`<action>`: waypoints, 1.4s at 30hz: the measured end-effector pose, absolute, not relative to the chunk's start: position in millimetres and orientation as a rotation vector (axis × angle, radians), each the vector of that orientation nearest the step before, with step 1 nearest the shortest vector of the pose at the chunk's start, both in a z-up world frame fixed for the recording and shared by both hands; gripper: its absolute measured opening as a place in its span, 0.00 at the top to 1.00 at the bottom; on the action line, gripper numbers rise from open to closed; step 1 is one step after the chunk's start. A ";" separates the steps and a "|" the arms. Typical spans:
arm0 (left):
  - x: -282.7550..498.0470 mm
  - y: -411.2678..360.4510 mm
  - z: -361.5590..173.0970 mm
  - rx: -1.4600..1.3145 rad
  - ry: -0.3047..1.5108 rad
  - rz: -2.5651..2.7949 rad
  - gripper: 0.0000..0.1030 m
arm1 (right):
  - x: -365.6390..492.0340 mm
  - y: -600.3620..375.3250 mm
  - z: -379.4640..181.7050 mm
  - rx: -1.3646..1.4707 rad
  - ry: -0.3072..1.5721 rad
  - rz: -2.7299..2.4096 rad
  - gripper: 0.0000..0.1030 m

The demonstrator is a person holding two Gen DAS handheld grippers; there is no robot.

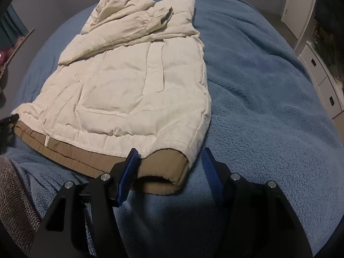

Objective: Fold large clothes
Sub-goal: 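Grasp the tan-lined hem with the right tool while the left tool grasps it too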

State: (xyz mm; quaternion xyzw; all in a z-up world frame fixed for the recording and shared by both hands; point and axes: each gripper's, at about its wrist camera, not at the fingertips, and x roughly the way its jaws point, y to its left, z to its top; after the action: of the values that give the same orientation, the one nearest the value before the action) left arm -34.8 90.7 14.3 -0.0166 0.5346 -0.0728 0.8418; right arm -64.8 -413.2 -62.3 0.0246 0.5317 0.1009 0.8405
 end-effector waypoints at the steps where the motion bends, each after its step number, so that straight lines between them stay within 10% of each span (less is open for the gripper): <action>1: -33.5 88.6 14.1 -0.039 1.124 -0.172 0.45 | -63.5 -411.3 -62.9 0.048 1.121 0.219 0.44; 9: -32.1 89.1 12.2 -0.039 1.133 -0.181 0.59 | -49.4 -406.6 -71.7 0.066 1.138 0.234 0.48; 11: -34.0 92.1 13.7 -0.050 1.129 -0.198 0.68 | -52.1 -405.4 -67.9 0.044 1.113 0.230 0.72; 16: -25.8 82.3 28.4 -0.013 1.079 -0.241 0.82 | -49.3 -399.3 -30.9 -0.018 0.972 0.276 0.90; 42: 261.5 104.3 102.6 -0.125 0.879 -0.114 0.84 | 275.4 -382.6 78.8 0.131 0.744 0.155 0.91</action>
State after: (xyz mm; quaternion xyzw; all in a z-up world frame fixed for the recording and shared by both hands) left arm 261.5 104.3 102.6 -0.0605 0.4249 -0.0549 0.9016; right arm 275.4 -382.6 78.8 0.0637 0.3631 0.0754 0.9265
